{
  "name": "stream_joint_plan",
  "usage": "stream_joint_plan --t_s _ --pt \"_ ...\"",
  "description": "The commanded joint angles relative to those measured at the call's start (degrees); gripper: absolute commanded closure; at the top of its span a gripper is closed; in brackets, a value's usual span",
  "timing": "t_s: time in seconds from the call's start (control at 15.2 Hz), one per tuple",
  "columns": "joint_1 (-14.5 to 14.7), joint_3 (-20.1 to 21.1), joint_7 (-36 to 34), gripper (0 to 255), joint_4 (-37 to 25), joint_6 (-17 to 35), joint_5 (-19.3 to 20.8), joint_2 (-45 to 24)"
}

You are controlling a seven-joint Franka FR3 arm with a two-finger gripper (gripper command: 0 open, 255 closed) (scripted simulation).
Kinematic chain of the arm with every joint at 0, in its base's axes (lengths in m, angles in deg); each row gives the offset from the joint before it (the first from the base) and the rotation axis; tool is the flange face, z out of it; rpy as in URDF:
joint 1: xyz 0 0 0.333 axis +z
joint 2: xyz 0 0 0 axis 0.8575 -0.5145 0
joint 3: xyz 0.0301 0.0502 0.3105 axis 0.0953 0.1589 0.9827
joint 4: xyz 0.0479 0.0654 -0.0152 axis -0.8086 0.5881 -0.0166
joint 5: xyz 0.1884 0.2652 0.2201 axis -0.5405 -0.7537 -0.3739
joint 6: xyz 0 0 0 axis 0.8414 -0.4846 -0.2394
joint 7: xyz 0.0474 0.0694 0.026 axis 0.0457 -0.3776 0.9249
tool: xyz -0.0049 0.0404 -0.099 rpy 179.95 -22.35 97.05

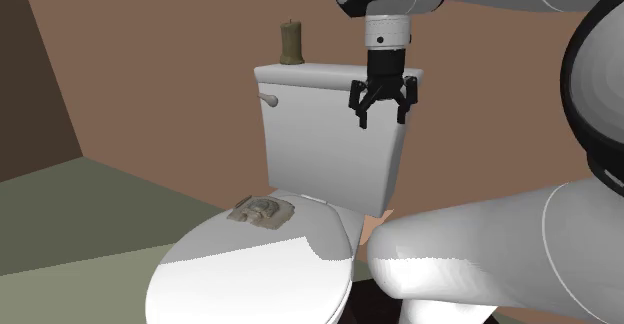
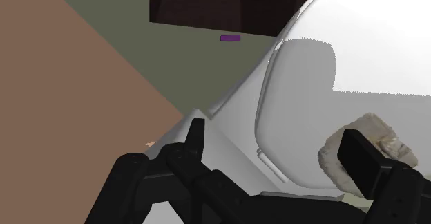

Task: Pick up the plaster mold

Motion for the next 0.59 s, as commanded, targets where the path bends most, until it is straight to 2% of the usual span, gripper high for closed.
stream_joint_plan --t_s 0.0,0.53 --pt "0.0 0.0 0.0 0 0.0 0.0 0.0 0.0" --pt "0.05 12.46 -17.54 0 -2.95 4.96 -4.59 -11.62"
